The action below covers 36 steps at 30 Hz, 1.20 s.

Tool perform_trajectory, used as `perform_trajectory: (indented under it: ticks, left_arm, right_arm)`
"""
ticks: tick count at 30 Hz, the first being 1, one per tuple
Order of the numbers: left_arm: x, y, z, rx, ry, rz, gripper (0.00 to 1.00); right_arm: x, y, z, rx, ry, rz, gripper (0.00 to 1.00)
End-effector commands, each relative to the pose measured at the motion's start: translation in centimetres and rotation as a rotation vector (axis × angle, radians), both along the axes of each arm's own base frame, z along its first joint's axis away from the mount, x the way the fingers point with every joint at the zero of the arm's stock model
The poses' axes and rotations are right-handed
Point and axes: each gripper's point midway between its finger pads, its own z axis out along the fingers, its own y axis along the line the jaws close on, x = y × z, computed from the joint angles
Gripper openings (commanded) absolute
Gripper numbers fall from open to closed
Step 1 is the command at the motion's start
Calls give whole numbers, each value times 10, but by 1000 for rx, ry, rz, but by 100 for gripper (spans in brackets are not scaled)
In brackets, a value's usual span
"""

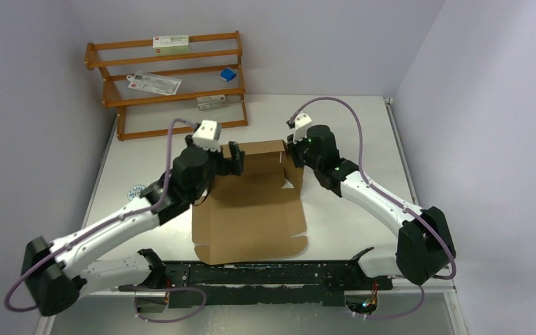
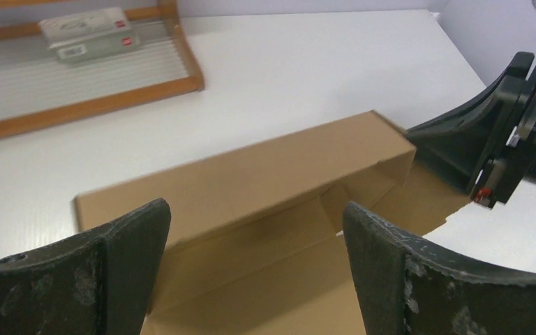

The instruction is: Fold the paper box

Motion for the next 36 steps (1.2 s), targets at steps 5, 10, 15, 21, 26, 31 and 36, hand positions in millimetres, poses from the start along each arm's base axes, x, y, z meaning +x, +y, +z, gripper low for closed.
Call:
perform_trajectory:
  ticks: [5, 10, 15, 21, 26, 31, 36]
  left_arm:
    - [35, -72, 11, 25, 6, -262, 98]
    - [51, -100, 7, 40, 15, -320, 98]
    - [60, -121, -15, 80, 58, -376, 98]
    - [68, -123, -47, 134, 112, -361, 98]
    - [67, -121, -58, 151, 134, -359, 92]
    - [67, -118, -60, 150, 136, -341, 93]
    - [68, -117, -63, 158, 143, -331, 93]
  right_arm:
    - [-1, 6, -4, 35, -6, 8, 12]
    - [-6, 10, -4, 57, 1, 33, 12]
    - [-9, 11, -7, 59, 14, 42, 13]
    - [-13, 16, -4, 87, 16, 72, 14]
    - [-15, 19, -1, 110, 31, 72, 15]
    - [-22, 25, 9, 165, 61, 84, 18]
    - [-34, 23, 19, 186, 71, 103, 27]
